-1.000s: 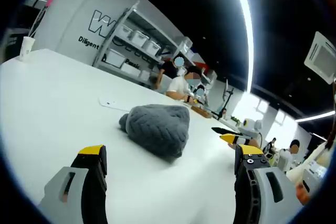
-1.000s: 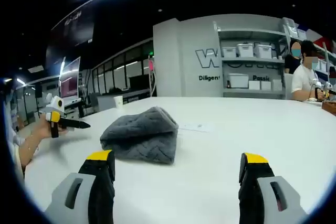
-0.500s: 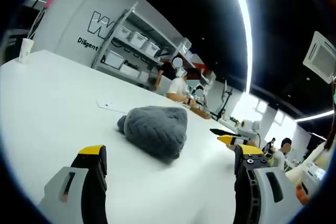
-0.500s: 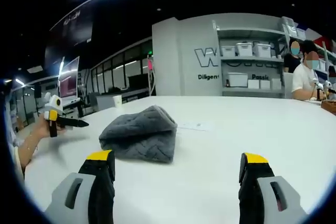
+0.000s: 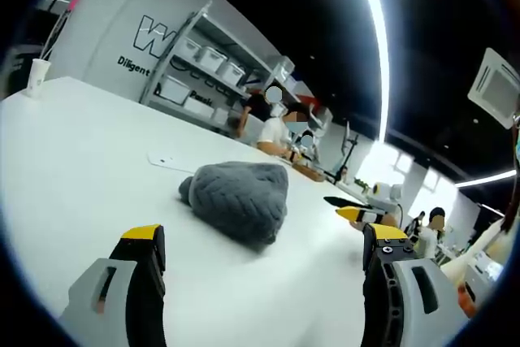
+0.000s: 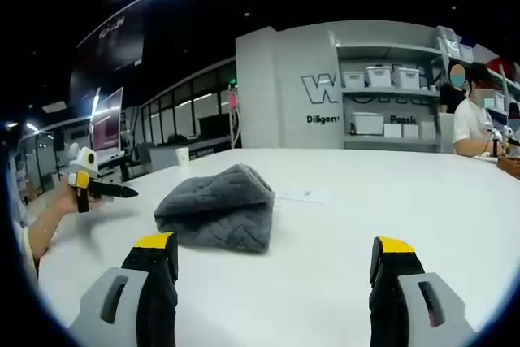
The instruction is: Open the folded towel by lifting each exposed corner and separating the folded layers until the towel lies flat within the target outline without major curled edges
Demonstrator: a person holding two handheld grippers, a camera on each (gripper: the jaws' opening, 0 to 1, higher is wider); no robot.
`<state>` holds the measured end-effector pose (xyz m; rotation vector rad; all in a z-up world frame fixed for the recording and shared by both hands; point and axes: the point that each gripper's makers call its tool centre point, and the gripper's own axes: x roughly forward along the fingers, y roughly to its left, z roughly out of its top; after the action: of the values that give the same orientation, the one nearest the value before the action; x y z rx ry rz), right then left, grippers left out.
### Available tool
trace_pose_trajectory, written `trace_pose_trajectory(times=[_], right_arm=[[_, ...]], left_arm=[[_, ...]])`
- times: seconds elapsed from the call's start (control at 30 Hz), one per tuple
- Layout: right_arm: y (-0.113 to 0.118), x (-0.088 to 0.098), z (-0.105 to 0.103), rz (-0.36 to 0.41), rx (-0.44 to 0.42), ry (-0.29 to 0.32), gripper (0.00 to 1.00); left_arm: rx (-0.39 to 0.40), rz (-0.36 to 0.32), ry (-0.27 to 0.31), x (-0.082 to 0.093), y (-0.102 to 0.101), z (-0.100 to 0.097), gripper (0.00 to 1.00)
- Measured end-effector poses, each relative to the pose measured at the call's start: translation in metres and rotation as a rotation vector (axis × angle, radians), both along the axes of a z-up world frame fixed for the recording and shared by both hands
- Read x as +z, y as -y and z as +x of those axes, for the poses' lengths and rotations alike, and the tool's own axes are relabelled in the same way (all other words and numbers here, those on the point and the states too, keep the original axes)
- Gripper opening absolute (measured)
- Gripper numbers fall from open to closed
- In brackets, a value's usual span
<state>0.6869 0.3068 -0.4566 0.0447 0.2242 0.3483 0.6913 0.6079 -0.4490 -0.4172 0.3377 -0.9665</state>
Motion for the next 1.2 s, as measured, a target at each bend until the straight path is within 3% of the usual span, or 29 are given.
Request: trace_pose_trajectory(times=[0.97,1.2], right_arm=[[-0.0029,-0.0037,-0.0008,-0.031,0.012,-0.018,0.94],[-0.0033,-0.0044,-0.0015,-0.027,0.015,-0.021,0.94]], left_arm=[[0.006,0.008,-0.017,-0.0055,-0.0007,-0.0002,0.99],[-0.001,0.043,0.001,-0.0072,0.0015,0.0002,0.99]])
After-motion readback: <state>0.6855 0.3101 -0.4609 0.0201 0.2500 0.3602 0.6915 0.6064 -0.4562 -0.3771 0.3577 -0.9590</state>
